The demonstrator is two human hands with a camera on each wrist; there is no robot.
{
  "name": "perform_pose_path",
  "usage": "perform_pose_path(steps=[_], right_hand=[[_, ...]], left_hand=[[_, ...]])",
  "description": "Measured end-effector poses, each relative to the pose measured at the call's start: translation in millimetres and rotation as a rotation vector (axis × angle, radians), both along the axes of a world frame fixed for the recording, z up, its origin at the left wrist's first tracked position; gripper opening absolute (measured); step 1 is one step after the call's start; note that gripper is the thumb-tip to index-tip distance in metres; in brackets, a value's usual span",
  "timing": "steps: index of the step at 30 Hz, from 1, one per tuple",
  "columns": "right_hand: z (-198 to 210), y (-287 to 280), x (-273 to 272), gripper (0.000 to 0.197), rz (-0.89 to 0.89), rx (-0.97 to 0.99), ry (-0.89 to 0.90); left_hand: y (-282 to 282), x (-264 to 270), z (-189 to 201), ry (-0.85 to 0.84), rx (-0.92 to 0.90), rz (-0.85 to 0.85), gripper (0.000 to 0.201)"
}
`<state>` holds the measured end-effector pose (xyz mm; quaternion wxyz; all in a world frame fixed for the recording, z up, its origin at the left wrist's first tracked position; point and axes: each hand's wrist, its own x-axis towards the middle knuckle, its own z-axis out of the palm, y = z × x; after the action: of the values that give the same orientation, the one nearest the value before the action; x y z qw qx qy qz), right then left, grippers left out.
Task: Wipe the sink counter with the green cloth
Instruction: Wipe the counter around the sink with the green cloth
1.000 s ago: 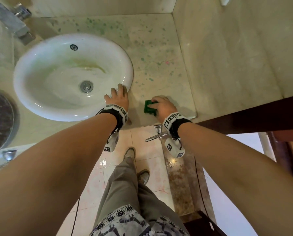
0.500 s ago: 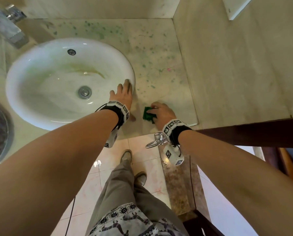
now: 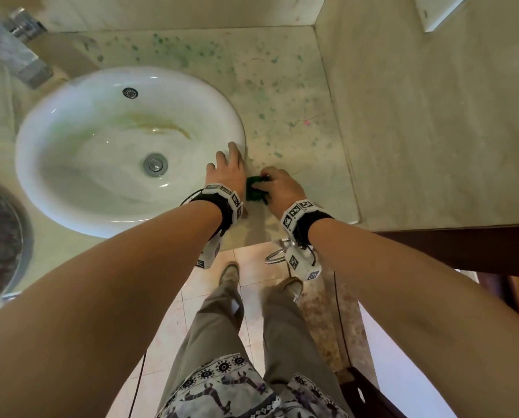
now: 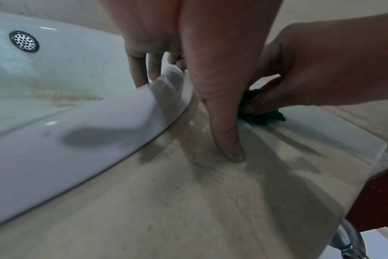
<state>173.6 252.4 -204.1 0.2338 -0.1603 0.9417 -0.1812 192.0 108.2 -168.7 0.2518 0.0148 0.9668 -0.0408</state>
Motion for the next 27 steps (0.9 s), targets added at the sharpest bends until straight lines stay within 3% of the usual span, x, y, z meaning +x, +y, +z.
perform_pose_path(steps=[2,5,7,10,15,19,21,24,27], right_hand=[[-5,-8,-10,0.010,-0.183,-0.124,-0.037],[-9,-17,-26,0.017,-0.284,-0.189,-0.026],[-9,-17,-36,0.010,-0.222,-0.143,-0.015],[-9,-19,-55,0.020,-0.152,-0.065,0.008],[-8,-24,-76,0.020,-0.126,-0.021,0.054],[-4,-21,-68,0.013,0.013,0.046,0.076],[-8,-17,-61,0.013,0.037,0.053,0.063],[-19,-5,-45,0.017,0.112,0.045,0.032],[-28,10,-28,0.021,0.204,0.060,0.056]], left_hand=[[-1,0,-1,-0.005,-0.002,0.002,0.152],[-2,0,-1,-0.007,0.001,0.002,0.150],[-1,0,0,-0.012,0.018,0.019,0.147],[2,-1,2,-0.032,0.027,0.039,0.143],[3,-2,0,0.030,0.036,0.061,0.102],[4,-2,-1,0.055,0.043,0.065,0.094],[5,-3,0,0.037,0.031,0.074,0.102],[7,-4,3,-0.049,-0.013,0.053,0.138],[8,-2,5,-0.040,-0.035,0.042,0.145]])
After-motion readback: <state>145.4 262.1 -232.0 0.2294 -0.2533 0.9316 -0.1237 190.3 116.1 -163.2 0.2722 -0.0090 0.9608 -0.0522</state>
